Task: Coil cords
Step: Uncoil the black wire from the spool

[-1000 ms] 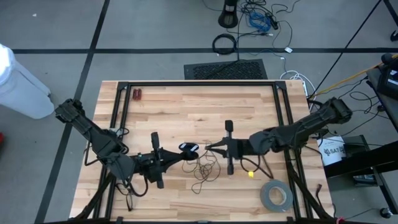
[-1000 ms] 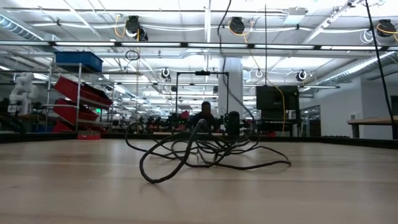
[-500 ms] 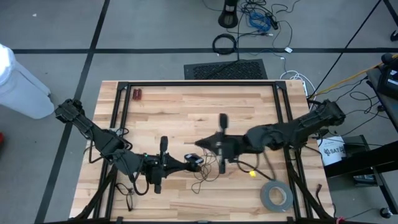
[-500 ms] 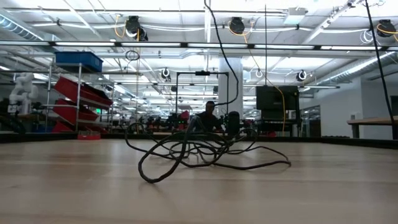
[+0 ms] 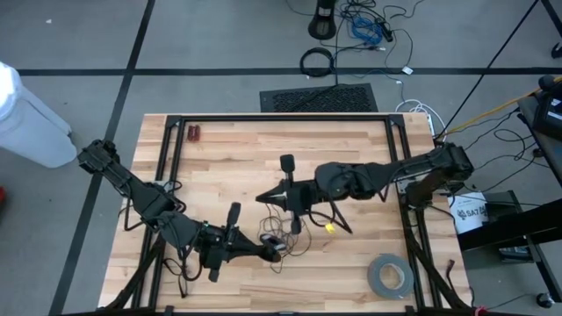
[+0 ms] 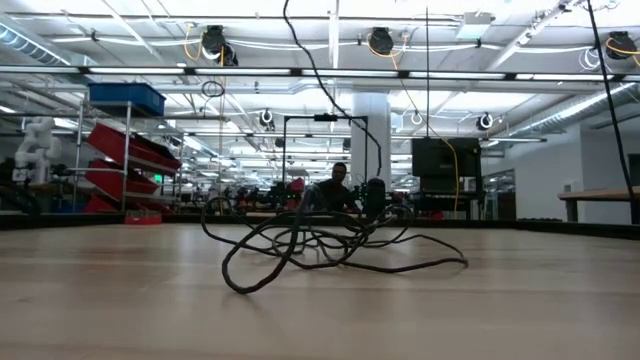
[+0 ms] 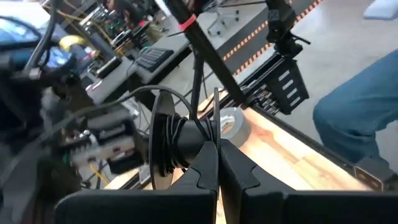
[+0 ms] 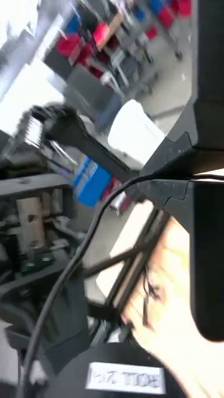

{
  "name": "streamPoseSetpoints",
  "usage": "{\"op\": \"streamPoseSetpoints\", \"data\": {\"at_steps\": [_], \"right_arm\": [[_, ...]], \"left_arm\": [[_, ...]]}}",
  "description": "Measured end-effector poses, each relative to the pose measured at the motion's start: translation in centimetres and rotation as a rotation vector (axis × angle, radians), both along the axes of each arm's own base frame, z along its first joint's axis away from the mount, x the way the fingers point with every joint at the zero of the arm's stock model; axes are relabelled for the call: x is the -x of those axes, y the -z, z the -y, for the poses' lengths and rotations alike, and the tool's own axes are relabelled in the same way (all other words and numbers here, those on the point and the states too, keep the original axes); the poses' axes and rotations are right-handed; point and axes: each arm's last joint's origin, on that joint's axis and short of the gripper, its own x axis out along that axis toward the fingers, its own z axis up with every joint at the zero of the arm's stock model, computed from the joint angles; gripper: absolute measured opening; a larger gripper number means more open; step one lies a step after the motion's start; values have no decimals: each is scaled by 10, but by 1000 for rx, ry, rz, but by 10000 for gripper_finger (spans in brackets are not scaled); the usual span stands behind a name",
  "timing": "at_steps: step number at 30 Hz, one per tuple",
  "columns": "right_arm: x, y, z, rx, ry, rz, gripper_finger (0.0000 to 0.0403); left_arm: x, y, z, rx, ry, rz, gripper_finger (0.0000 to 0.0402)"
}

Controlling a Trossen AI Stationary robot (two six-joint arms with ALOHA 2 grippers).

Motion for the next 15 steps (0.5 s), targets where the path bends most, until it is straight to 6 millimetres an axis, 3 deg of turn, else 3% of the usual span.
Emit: {"op": "streamPoseSetpoints", "data": {"at_steps": [7, 15], "right_arm": [[-11, 14, 6, -65, -177, -53, 0], [-18, 38, 6, -103, -197, -225, 0]], "left_arm": [[0, -2, 3, 0, 103, 18, 0], [4, -5, 10, -23, 168, 56, 0]]}}
